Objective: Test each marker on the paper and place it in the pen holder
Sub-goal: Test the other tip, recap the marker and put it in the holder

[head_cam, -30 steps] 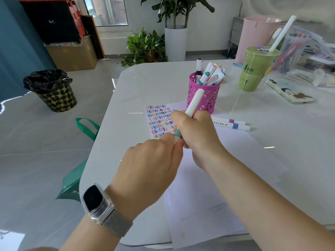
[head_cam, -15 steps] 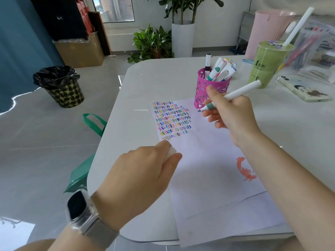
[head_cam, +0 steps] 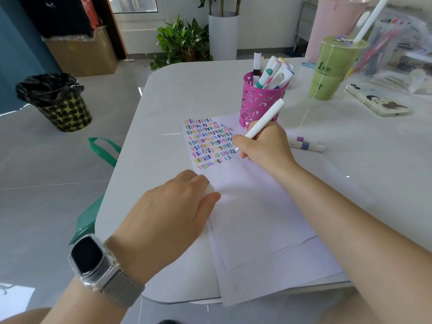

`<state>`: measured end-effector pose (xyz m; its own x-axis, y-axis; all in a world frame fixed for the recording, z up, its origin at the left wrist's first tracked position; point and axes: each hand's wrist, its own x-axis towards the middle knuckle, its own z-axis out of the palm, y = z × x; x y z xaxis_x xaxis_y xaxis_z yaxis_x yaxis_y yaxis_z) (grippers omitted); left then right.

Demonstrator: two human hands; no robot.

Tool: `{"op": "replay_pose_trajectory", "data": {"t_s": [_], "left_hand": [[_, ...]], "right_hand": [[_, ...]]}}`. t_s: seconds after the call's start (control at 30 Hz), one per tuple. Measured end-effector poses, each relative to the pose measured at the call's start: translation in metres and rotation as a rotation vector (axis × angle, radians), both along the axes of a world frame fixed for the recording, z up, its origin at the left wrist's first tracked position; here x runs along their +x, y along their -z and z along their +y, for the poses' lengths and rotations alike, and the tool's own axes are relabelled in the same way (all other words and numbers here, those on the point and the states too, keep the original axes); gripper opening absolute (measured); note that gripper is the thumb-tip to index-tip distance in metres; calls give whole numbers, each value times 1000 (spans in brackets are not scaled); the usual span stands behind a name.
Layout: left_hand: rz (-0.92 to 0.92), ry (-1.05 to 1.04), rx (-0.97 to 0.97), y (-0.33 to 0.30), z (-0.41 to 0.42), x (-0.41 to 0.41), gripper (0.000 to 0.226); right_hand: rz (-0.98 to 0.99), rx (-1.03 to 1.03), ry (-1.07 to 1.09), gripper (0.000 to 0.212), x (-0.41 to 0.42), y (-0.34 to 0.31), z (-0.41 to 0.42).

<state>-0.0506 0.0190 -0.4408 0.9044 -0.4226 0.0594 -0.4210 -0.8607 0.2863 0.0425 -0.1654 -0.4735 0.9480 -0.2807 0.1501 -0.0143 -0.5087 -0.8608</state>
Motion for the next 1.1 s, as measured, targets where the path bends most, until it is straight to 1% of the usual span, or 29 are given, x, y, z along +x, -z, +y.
{"op": "replay_pose_trajectory", "data": {"t_s": [0.1, 0.2, 0.37, 0.57, 0.77, 0.9, 1.03, 1.1], "left_hand": [[11, 9, -14, 3, 0, 1, 40], [42, 19, 20, 4, -1, 1, 46], [63, 14, 57, 4, -1, 0, 42], [82, -4, 67, 3, -3, 1, 38], [82, 0, 76, 3, -3, 1, 41], [73, 0, 72, 4, -2, 1, 45], [68, 1, 72, 5, -1, 1, 43], [66, -1, 71, 5, -1, 1, 41]], "right_hand": [[10, -4, -12, 30, 2, 1, 0], [8, -18, -27, 26, 2, 2, -1], [13, -58, -26, 22, 4, 3, -2], [-5, -101, -41, 26, 4, 4, -1], [15, -85, -65, 26, 4, 2, -2], [27, -85, -81, 22, 3, 0, -2], [42, -84, -90, 28, 0, -2, 0], [21, -33, -50, 30, 0, -4, 1]]}}
